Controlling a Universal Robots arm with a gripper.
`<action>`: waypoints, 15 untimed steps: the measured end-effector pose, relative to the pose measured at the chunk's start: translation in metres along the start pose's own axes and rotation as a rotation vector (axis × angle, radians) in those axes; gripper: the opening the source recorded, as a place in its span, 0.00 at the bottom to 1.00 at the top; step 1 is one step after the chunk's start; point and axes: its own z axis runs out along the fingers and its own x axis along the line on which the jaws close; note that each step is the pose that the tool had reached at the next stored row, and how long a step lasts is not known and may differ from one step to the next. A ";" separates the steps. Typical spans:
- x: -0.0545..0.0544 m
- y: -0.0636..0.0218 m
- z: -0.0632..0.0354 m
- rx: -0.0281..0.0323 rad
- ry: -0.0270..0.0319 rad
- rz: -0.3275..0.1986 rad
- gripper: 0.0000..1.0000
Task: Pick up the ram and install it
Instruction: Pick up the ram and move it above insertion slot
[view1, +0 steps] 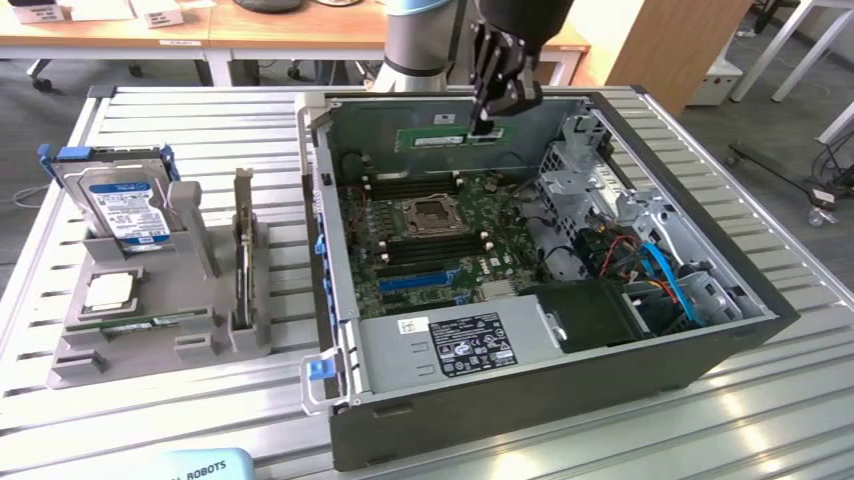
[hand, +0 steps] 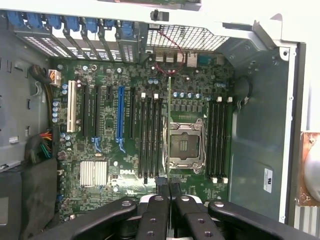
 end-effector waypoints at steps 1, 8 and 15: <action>0.001 0.0000 -0.0001 0.0000 0.0000 0.000 0.12; 0.002 0.0000 0.0006 -0.0001 0.0001 0.000 0.12; 0.002 -0.0001 0.0048 -0.0001 0.0001 0.000 0.12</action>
